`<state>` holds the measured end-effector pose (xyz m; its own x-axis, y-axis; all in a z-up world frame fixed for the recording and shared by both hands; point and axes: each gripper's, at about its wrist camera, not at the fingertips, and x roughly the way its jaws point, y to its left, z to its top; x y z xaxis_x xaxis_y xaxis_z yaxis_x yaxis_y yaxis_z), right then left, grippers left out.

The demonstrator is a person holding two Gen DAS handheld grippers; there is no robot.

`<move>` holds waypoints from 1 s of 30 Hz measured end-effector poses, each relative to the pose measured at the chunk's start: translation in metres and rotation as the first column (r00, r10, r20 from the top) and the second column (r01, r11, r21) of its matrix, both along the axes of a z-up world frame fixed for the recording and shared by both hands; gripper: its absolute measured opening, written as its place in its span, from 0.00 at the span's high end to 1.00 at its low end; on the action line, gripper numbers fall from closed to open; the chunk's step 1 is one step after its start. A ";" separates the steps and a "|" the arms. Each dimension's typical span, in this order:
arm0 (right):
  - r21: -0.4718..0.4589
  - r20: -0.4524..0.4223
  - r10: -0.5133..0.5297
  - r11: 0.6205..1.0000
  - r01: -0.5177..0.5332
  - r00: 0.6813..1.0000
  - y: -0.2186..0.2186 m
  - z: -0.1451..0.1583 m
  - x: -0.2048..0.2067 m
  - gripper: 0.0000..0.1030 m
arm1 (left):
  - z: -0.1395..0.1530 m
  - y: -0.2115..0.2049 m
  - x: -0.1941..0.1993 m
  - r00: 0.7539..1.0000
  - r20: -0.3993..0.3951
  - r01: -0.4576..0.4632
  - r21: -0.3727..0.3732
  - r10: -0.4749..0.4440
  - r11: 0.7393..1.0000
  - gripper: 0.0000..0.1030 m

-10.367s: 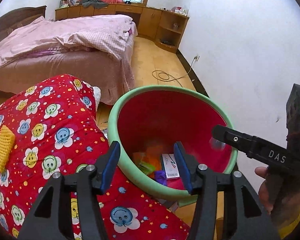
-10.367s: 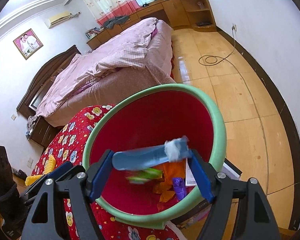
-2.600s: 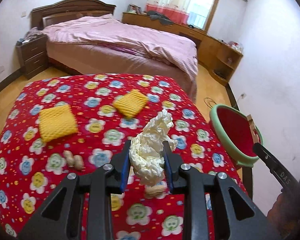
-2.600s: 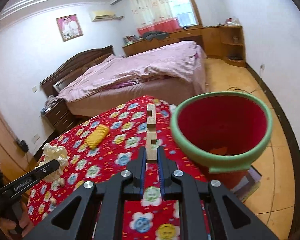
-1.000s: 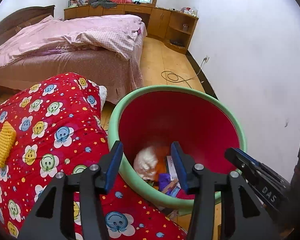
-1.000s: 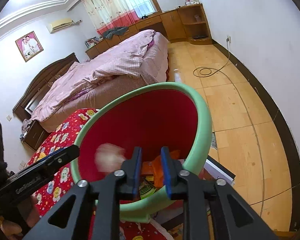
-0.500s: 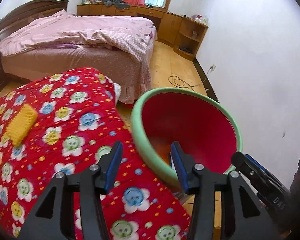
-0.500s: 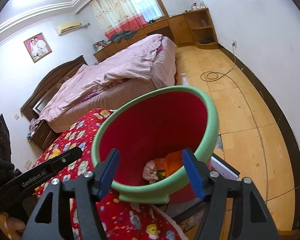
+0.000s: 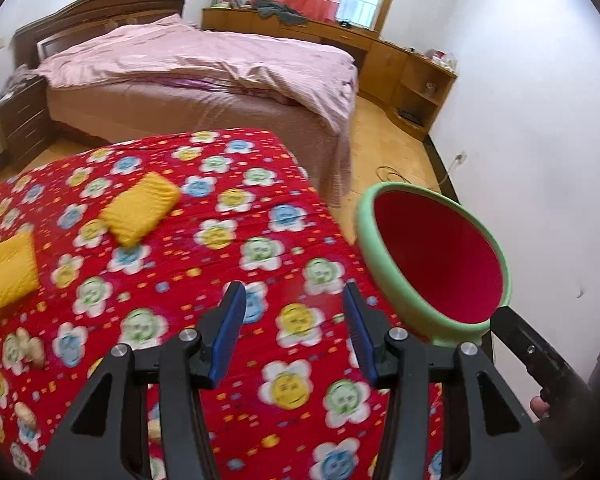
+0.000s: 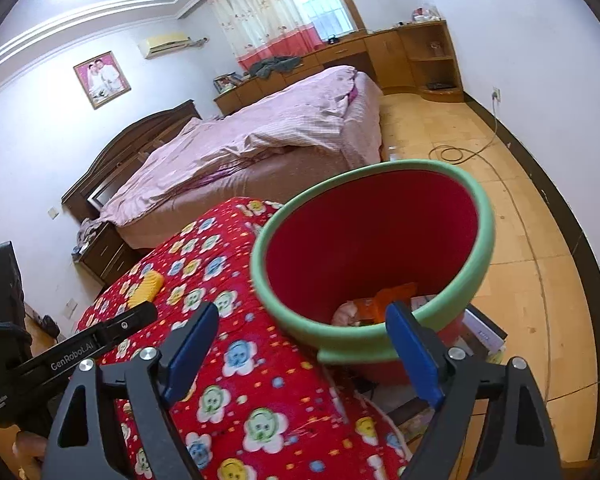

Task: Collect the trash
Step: 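Move both tools back over the bedspread toward the yellow foam nets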

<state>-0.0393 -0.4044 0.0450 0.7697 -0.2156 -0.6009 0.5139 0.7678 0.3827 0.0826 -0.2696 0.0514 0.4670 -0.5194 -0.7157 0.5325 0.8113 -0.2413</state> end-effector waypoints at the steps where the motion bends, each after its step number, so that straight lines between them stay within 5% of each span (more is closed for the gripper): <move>1: -0.002 -0.002 0.006 1.000 -0.006 1.000 0.004 0.001 0.002 0.14 | 0.001 0.007 0.000 1.000 0.000 -0.009 -0.003 0.009 1.000 0.51; 30: -0.051 -0.062 0.148 0.987 -0.151 0.987 0.096 0.004 0.057 0.12 | 0.003 0.143 0.020 0.975 0.005 -0.223 -0.040 0.223 0.974 0.51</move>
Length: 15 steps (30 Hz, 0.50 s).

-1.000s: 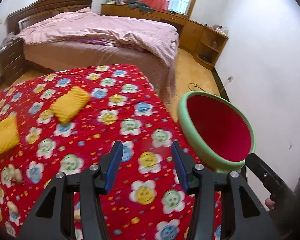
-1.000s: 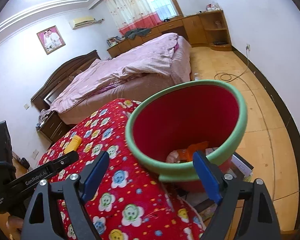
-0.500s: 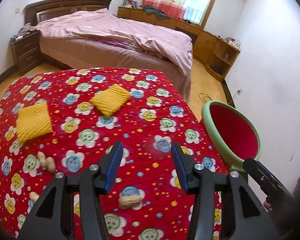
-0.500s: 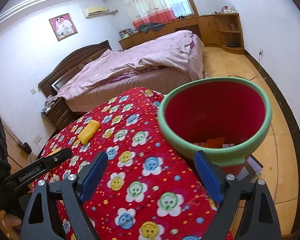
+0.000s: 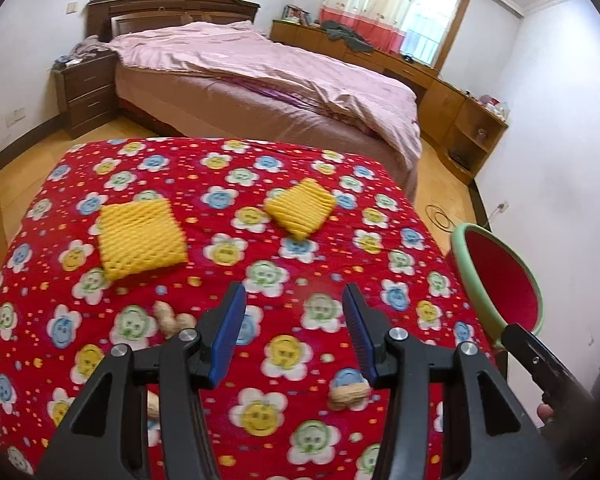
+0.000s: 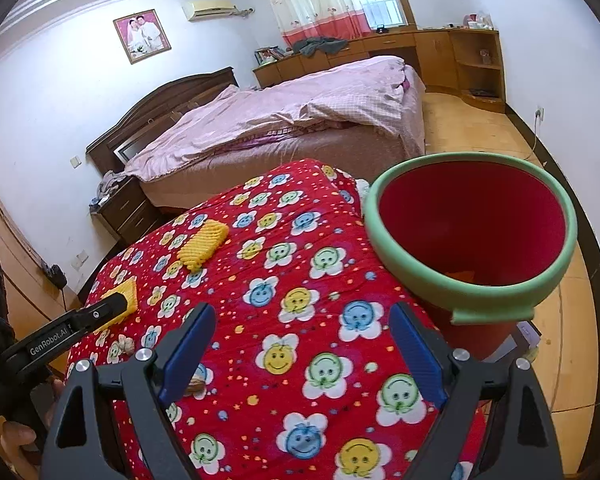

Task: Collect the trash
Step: 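Move both tools back over the bedspread toward the yellow foam nets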

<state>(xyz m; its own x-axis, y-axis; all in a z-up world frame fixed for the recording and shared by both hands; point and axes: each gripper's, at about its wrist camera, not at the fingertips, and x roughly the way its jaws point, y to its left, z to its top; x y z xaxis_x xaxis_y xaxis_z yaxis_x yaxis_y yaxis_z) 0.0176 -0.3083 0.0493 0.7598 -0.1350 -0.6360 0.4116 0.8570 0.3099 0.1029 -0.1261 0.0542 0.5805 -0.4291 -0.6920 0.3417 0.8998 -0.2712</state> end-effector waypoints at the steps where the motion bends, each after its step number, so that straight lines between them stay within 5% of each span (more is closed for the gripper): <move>1: -0.001 -0.002 0.003 1.000 -0.003 1.000 0.002 0.000 0.002 0.12 | 0.000 0.004 0.002 1.000 0.000 -0.007 0.002 0.007 1.000 0.51; 15: -0.023 -0.037 0.041 0.999 -0.042 0.998 0.020 -0.002 0.027 0.11 | -0.009 0.059 0.043 0.993 0.016 -0.118 0.077 0.117 0.990 0.46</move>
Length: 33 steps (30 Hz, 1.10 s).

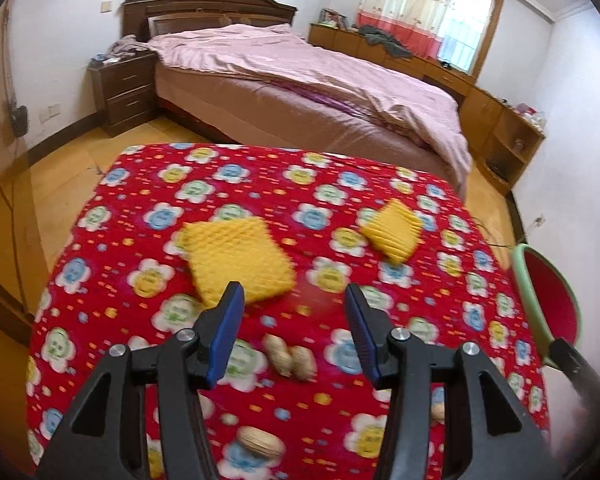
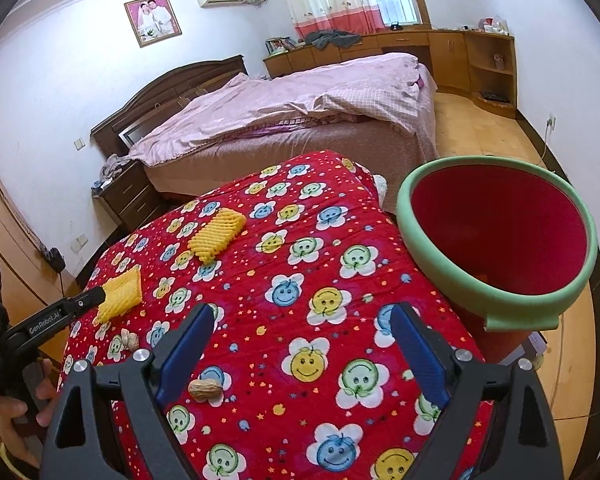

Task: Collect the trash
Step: 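Move both tools back over the bedspread toward the yellow foam nets, then lower the left tool onto a yellow foam net and close it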

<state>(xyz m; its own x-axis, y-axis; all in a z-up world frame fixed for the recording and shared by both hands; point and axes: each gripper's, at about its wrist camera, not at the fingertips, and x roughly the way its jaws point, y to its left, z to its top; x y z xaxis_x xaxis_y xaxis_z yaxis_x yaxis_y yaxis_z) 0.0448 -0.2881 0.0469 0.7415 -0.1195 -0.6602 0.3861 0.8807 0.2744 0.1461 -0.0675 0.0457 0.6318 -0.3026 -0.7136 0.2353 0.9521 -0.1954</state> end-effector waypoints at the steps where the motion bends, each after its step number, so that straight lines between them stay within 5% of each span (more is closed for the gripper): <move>1: 0.002 -0.003 0.001 1.000 -0.001 1.000 0.000 -0.001 0.002 0.11 | -0.001 0.004 0.003 1.000 0.002 -0.012 0.005 0.012 1.000 0.45; 6: 0.009 -0.017 0.004 1.000 -0.004 1.000 0.002 -0.003 0.010 0.11 | -0.014 0.023 0.023 0.998 -0.010 -0.066 0.014 0.067 0.998 0.34; 18: 0.021 -0.042 0.014 1.000 -0.013 0.999 0.003 -0.013 0.022 0.08 | -0.051 0.024 0.067 0.991 -0.121 -0.067 -0.017 0.064 0.998 0.34; 29: 0.013 -0.059 0.010 1.000 -0.009 0.998 -0.002 -0.015 0.040 0.08 | -0.061 0.010 0.082 0.989 -0.133 -0.068 -0.018 0.065 0.998 0.34; 33: 0.001 -0.055 0.027 1.000 -0.027 0.998 0.002 -0.013 0.052 0.08 | -0.061 0.006 0.083 0.990 -0.124 -0.073 -0.001 0.072 0.997 0.42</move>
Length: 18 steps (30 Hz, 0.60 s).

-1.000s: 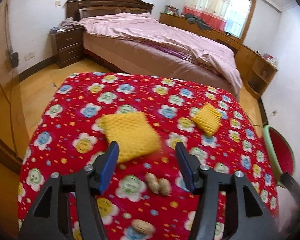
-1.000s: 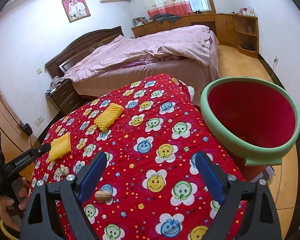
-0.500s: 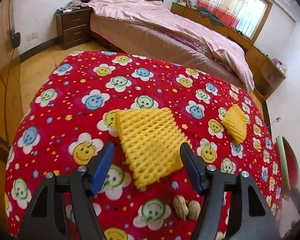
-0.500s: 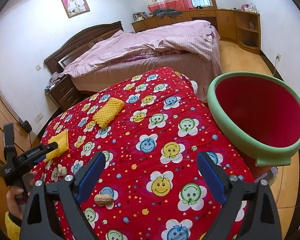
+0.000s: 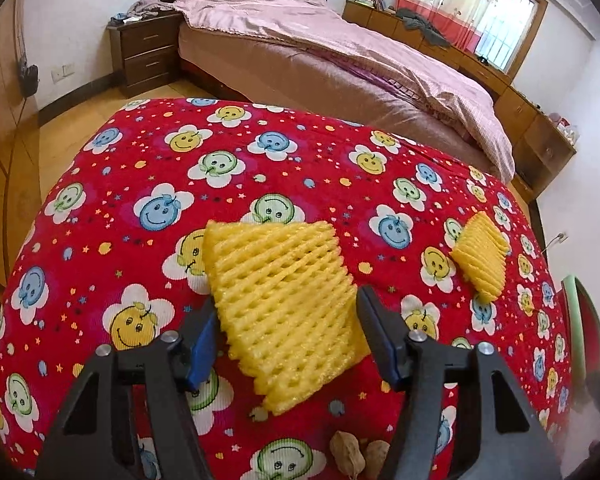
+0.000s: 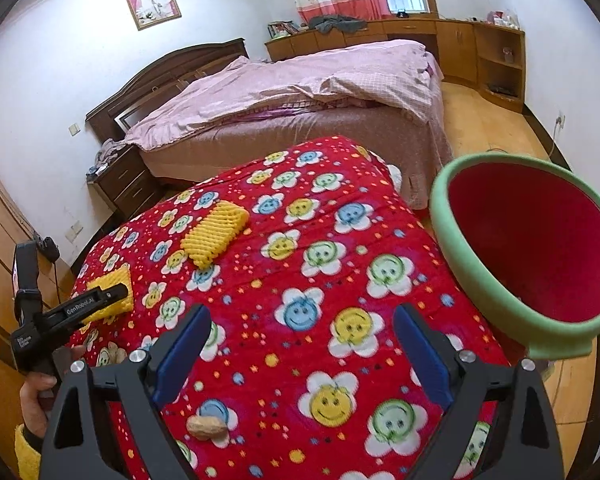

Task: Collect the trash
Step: 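Lower the left tool onto a yellow foam net and close it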

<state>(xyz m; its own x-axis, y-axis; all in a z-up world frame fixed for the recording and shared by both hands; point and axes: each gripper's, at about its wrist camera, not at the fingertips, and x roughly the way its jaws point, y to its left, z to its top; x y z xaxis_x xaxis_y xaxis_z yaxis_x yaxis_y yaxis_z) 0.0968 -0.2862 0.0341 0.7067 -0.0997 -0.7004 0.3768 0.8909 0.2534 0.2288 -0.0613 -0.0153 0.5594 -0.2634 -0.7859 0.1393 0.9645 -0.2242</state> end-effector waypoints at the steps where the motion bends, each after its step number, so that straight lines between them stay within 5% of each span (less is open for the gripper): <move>1: -0.003 0.002 0.006 1.000 -0.006 1.000 0.001 0.001 0.003 0.08 | 0.000 -0.001 -0.001 1.000 0.003 0.006 0.001 -0.006 1.000 0.44; 8: -0.008 -0.014 0.042 0.999 -0.042 0.999 0.009 0.000 0.031 0.08 | 0.004 -0.001 0.004 0.998 -0.008 0.060 -0.072 -0.061 0.996 0.75; 18: -0.024 -0.035 0.075 0.997 -0.076 0.997 0.023 -0.003 0.071 0.08 | 0.012 0.010 0.015 0.997 0.071 -0.001 -0.072 0.007 0.997 0.76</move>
